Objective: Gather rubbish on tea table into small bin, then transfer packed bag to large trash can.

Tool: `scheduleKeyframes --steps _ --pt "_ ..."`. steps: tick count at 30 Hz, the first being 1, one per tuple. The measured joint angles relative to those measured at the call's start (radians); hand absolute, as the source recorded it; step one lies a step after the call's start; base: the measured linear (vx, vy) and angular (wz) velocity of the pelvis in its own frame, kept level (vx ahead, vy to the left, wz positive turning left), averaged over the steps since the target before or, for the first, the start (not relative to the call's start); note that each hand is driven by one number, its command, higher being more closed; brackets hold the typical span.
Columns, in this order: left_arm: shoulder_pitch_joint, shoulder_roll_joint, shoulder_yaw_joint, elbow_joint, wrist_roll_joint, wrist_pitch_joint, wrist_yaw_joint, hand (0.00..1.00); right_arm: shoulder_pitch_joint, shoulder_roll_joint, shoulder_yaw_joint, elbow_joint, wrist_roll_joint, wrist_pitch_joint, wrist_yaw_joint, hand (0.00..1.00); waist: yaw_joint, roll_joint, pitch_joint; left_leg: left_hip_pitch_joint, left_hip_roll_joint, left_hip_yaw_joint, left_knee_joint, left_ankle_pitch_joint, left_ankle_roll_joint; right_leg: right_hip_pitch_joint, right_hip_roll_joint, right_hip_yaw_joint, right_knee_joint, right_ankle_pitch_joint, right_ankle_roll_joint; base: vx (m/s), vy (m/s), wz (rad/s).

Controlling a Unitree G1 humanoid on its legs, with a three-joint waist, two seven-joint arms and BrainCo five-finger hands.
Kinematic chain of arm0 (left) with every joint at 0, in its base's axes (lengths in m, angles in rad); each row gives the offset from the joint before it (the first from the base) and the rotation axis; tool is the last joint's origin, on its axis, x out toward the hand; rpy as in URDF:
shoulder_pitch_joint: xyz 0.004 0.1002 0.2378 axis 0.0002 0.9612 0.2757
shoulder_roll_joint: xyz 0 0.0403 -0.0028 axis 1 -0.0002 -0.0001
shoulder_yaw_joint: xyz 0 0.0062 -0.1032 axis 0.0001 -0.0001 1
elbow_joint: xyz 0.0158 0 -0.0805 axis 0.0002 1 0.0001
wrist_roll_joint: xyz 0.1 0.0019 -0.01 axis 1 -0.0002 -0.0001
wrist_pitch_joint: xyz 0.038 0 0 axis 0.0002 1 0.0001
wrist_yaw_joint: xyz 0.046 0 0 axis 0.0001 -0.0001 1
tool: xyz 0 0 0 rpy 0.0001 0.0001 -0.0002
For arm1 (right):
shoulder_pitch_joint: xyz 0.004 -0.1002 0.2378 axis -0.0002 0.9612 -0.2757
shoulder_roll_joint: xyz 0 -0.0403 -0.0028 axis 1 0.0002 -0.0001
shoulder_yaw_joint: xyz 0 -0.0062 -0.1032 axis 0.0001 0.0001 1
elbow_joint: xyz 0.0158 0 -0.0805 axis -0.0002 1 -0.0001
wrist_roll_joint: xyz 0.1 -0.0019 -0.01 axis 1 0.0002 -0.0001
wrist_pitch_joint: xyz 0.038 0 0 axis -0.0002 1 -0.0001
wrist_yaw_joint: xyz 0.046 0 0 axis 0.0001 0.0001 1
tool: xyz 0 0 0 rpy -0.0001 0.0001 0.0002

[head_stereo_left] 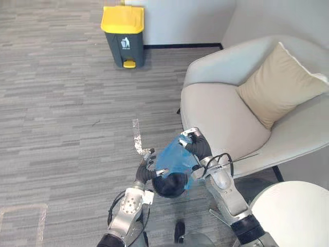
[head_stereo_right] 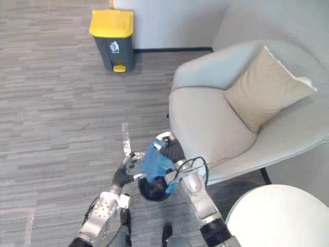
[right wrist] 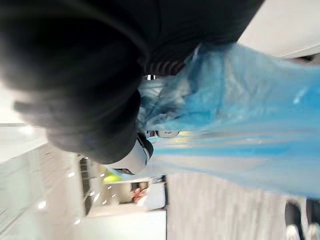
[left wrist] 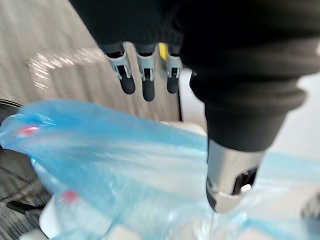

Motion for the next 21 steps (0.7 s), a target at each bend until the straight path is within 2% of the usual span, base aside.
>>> scheduleKeyframes --steps 7,10,15,16,21 --pt "0.008 0.038 -0.023 -0.094 0.0 -0.019 -0.019 0.0 -0.013 -0.041 0.065 -0.068 0.013 -0.002 0.016 1.0 -0.002 0.015 -0.022 0.006 -0.01 -0.002 -0.033 0.022 0.007 0.015 0.0 0.023 -0.062 0.018 0.0 -0.06 0.038 -0.04" --pt "-0.002 0.085 -0.023 -0.146 0.003 -0.031 -0.019 0.0 -0.067 -0.082 0.108 -0.079 0.033 -0.013 0.03 1.0 -0.016 0.038 -0.04 0.015 -0.014 -0.003 -0.034 0.028 0.01 0.015 0.002 0.025 -0.061 0.023 0.001 -0.1 0.025 -0.03" --pt "-0.05 0.136 0.016 -0.251 0.002 -0.074 -0.012 0.0 -0.147 -0.143 0.135 -0.079 0.042 -0.023 0.048 1.0 -0.016 0.073 -0.066 0.017 -0.014 -0.003 -0.04 0.04 0.014 0.015 0.007 0.027 -0.063 0.039 0.003 -0.07 0.017 -0.02" --pt "-0.06 0.142 0.021 -0.253 -0.002 -0.086 -0.013 0.0 -0.16 -0.15 0.146 -0.079 0.046 -0.024 0.049 1.0 -0.016 0.076 -0.068 0.018 -0.014 -0.002 -0.04 0.043 0.015 0.015 0.007 0.029 -0.064 0.042 0.003 -0.07 0.022 -0.06" --pt "-0.069 0.164 0.017 -0.254 -0.037 -0.087 -0.041 0.0 -0.181 -0.158 0.161 -0.079 0.059 -0.023 0.067 1.0 -0.017 0.075 -0.07 0.019 -0.014 -0.001 -0.041 0.05 0.018 0.016 0.007 0.036 -0.079 0.057 0.007 -0.05 0.019 -0.04"
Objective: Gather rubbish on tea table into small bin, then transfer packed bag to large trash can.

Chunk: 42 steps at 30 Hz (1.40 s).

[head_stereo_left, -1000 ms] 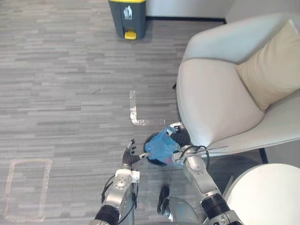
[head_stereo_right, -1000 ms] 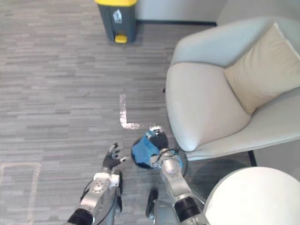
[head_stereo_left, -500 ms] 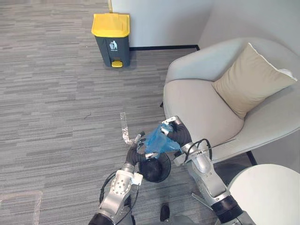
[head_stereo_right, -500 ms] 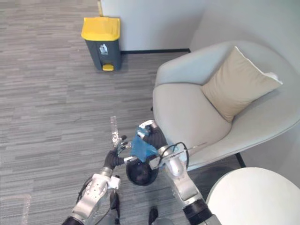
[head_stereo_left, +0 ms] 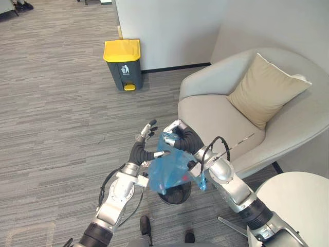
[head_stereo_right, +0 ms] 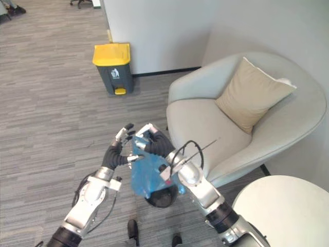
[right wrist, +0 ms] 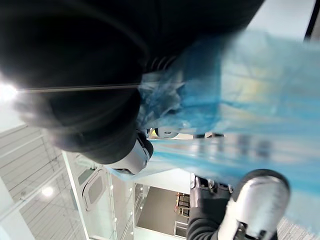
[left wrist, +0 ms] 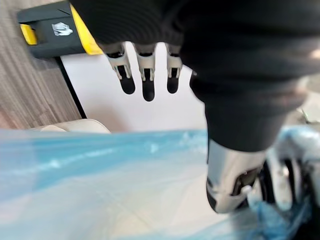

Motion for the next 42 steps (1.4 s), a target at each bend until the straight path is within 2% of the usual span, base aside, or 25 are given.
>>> scheduleKeyframes --steps 5,11,18,26,32,36,42 --pt "-0.018 0.057 -0.074 0.01 -0.002 0.001 -0.045 0.0 -0.057 -0.033 0.037 0.0 0.001 0.0 0.009 1.0 -0.001 -0.006 -0.008 -0.007 0.011 0.006 0.0 0.003 0.0 0.003 0.0 0.017 -0.033 0.028 0.001 -0.02 0.014 -0.08" --pt "-0.043 0.069 -0.137 0.058 -0.002 -0.001 -0.108 0.0 -0.086 -0.046 0.039 0.007 -0.001 0.001 0.015 1.0 0.0 -0.016 -0.02 -0.009 0.02 0.021 0.0 0.009 -0.001 0.003 0.009 0.034 -0.052 0.051 -0.001 0.0 -0.001 -0.09" --pt "-0.067 0.068 -0.163 0.176 0.023 0.0 -0.11 0.0 -0.132 -0.071 0.037 0.014 -0.001 0.015 0.012 1.0 -0.007 -0.016 -0.037 -0.005 0.027 0.031 0.0 0.013 -0.004 0.0 0.015 0.048 -0.057 0.059 -0.002 0.0 -0.001 -0.07" --pt "-0.067 0.045 -0.181 0.282 0.139 0.005 -0.102 0.0 -0.195 -0.052 0.031 0.01 0.052 0.012 0.009 1.0 -0.01 -0.024 -0.042 -0.006 0.03 0.032 0.0 0.012 -0.006 0.001 0.017 0.05 -0.069 0.067 -0.002 0.0 0.0 -0.01" --pt "-0.068 -0.021 -0.15 0.34 0.22 0.01 -0.055 0.0 -0.196 -0.023 0.028 -0.002 0.105 0.012 0.004 1.0 -0.01 -0.035 -0.05 -0.006 0.03 0.032 0.0 0.012 -0.006 0.001 0.017 0.051 -0.069 0.068 -0.002 0.01 0.0 0.0" --pt "-0.072 -0.058 -0.149 0.358 0.28 0.02 0.009 0.0 -0.198 0.008 0.028 -0.003 0.139 0.012 0.002 1.0 -0.01 -0.035 -0.05 -0.006 0.03 0.032 0.0 0.011 -0.007 0.0 0.018 0.051 -0.069 0.068 -0.002 0.0 0.0 0.0" --pt "-0.076 -0.121 -0.15 0.387 0.355 0.063 0.066 0.0 -0.198 0.067 0.033 -0.042 0.177 0.011 0.001 1.0 -0.009 -0.035 -0.05 -0.006 0.03 0.033 0.0 0.005 -0.016 0.0 0.018 0.053 -0.069 0.067 -0.002 0.0 0.0 0.0"
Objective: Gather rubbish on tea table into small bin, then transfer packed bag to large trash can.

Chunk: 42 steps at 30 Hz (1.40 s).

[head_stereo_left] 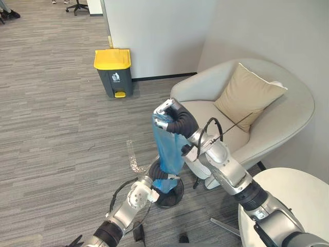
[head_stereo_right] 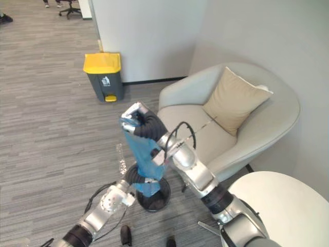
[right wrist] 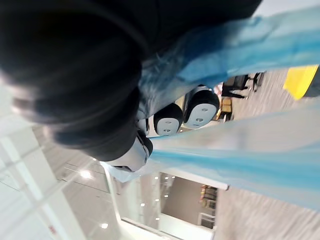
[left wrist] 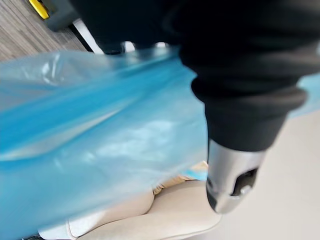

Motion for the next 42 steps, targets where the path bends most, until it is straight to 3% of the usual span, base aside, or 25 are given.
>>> scheduleKeyframes --steps 1,2,7,13,19,25,29,30,38,42 --pt "0.0 -0.016 0.0 0.01 0.003 0.008 0.011 0.0 0.0 0.018 0.004 0.0 0.0 0.0 -0.001 1.0 0.0 0.0 0.0 0.0 0.0 0.0 0.0 0.0 0.0 0.0 0.0 0.0 0.0 0.0 0.0 0.0 0.0 0.0" --pt "0.0 -0.023 0.0 0.013 0.012 0.019 0.026 1.0 0.001 0.027 0.012 0.0 0.001 0.0 -0.001 1.0 0.0 0.0 0.0 0.0 0.0 0.0 0.0 -0.001 -0.001 0.0 0.0 0.0 0.0 0.0 0.0 0.0 0.0 0.0" --pt "0.006 -0.036 -0.002 0.055 0.037 0.021 0.064 1.0 0.004 0.031 0.069 -0.001 0.047 0.0 0.0 1.0 0.002 -0.001 0.0 0.0 0.0 0.0 0.0 0.0 0.0 0.001 0.0 0.0 0.001 0.0 0.0 0.0 0.0 0.0" --pt "-0.021 -0.074 -0.044 0.056 0.043 0.057 0.045 1.0 0.056 0.079 0.12 -0.001 0.046 -0.001 0.002 1.0 0.001 -0.003 0.0 0.0 0.0 -0.001 0.0 -0.002 -0.003 0.001 0.0 0.001 -0.001 -0.001 0.0 0.0 0.0 0.0" --pt "-0.052 -0.078 -0.036 0.042 -0.025 0.066 0.063 1.0 0.156 0.092 0.12 0.026 0.04 -0.003 0.026 1.0 -0.015 -0.012 -0.005 0.001 0.0 0.0 0.0 0.0 0.0 0.001 0.0 0.002 0.0 -0.001 0.0 0.0 0.0 0.0" --pt "-0.053 -0.078 -0.019 -0.071 -0.081 0.064 0.067 1.0 0.288 0.05 0.116 0.109 -0.111 0.0 0.043 1.0 -0.017 -0.014 -0.006 0.001 0.0 0.0 0.0 0.003 0.004 0.001 -0.001 0.001 0.001 -0.001 0.0 0.0 0.0 0.0" --pt "-0.053 -0.076 0.0 -0.097 -0.084 0.062 0.066 1.0 0.344 0.048 0.111 0.11 -0.303 -0.017 0.029 1.0 -0.025 -0.014 -0.006 0.001 0.0 0.0 0.0 0.003 0.005 0.001 -0.001 0.0 0.001 -0.001 0.0 0.0 0.0 0.0" --pt "-0.053 -0.077 0.0 -0.1 -0.09 0.062 0.066 1.0 0.35 0.048 0.104 0.11 -0.37 -0.025 0.013 0.0 -0.026 -0.014 -0.006 0.001 0.0 0.0 0.0 0.003 0.005 0.001 -0.001 0.0 0.001 -0.001 0.0 0.0 0.0 0.0" --pt "-0.036 -0.074 0.042 -0.172 -0.128 0.062 0.067 1.0 0.396 0.061 0.035 0.078 -0.666 -0.084 -0.089 0.0 -0.026 -0.014 -0.006 0.002 -0.001 0.001 0.0 -0.002 -0.001 0.001 -0.002 0.001 0.0 -0.001 0.001 0.0 0.0 0.0" --pt "0.022 -0.073 0.093 -0.232 -0.142 0.06 0.068 1.0 0.426 0.059 -0.03 0.044 -0.797 -0.08 -0.162 0.0 -0.025 -0.014 -0.006 0.011 -0.01 0.006 0.0 0.003 0.005 0.002 -0.003 0.0 0.011 -0.008 0.003 0.0 0.0 -0.03"
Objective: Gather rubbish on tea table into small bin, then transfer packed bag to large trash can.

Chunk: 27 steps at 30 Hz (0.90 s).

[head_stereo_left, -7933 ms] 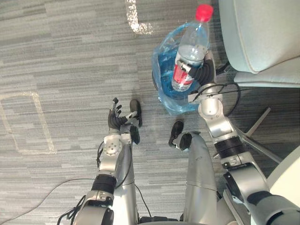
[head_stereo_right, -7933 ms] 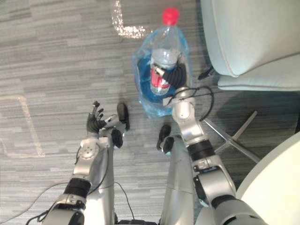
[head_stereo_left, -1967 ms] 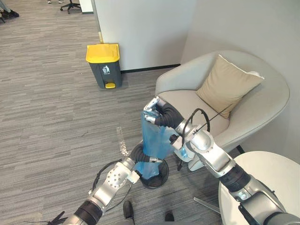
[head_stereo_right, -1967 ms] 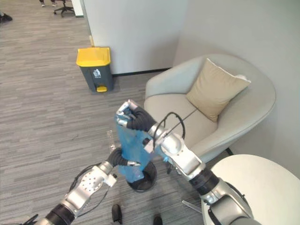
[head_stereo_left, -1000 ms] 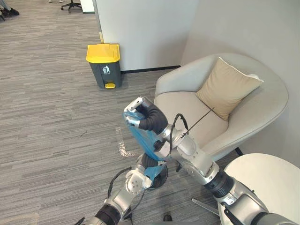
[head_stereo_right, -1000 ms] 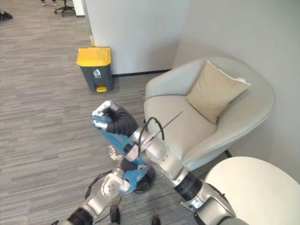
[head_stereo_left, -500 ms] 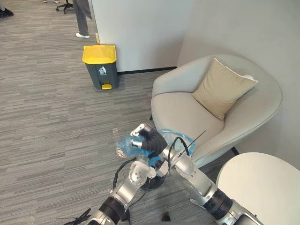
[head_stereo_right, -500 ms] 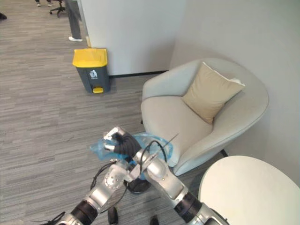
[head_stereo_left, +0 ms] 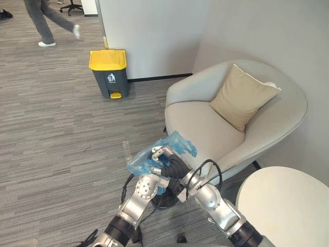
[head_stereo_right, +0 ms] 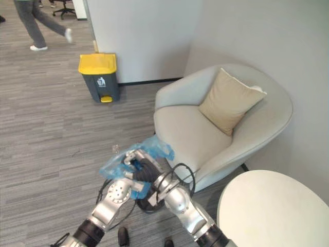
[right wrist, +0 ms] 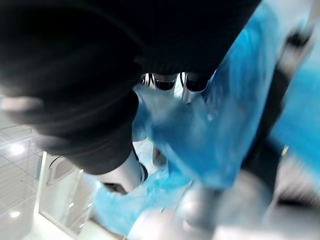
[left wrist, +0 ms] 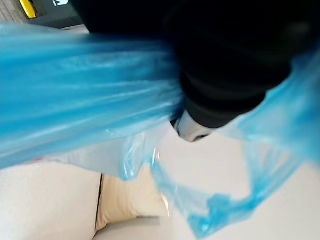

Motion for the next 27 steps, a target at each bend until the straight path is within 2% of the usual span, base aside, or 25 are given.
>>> scheduleKeyframes --steps 3,7,15,19,27 --pt "0.043 0.0 0.032 -0.033 -0.019 -0.007 0.0 1.0 0.022 -0.004 -0.077 -0.027 -0.09 0.017 -0.049 0.0 0.0 0.0 0.0 0.006 -0.003 -0.001 0.0 -0.002 -0.002 0.001 -0.001 -0.001 0.012 -0.014 -0.001 0.01 0.0 0.02" --pt "0.095 0.0 0.071 -0.056 -0.027 -0.017 0.0 1.0 0.063 -0.029 -0.15 -0.109 -0.15 0.027 -0.094 0.0 0.002 0.0 0.0 0.006 -0.003 -0.003 0.0 -0.006 -0.008 0.001 -0.001 -0.002 0.013 -0.023 -0.003 0.01 -0.001 0.0" --pt "0.169 -0.005 0.133 -0.058 -0.048 -0.018 -0.003 1.0 0.139 -0.032 -0.237 -0.128 -0.159 0.026 -0.115 0.0 0.002 0.002 0.0 0.005 -0.004 -0.008 0.0 -0.006 -0.008 0.001 -0.001 -0.005 0.015 -0.023 -0.003 0.05 -0.009 0.02" --pt "0.223 -0.004 0.196 -0.055 -0.055 -0.019 -0.004 1.0 0.202 0.011 -0.308 -0.128 -0.143 0.026 -0.129 0.0 0.002 0.006 0.001 0.005 -0.004 -0.01 0.0 -0.004 -0.004 0.001 -0.001 -0.008 0.018 -0.023 -0.004 0.05 -0.012 0.02" --pt "0.254 -0.003 0.247 0.061 -0.055 -0.019 -0.011 1.0 0.265 0.039 -0.368 0.1 -0.086 0.027 -0.112 0.0 0.002 0.023 0.006 0.007 -0.004 -0.035 0.0 -0.012 -0.013 0.016 -0.008 -0.024 0.019 -0.035 -0.002 0.02 0.003 0.09"
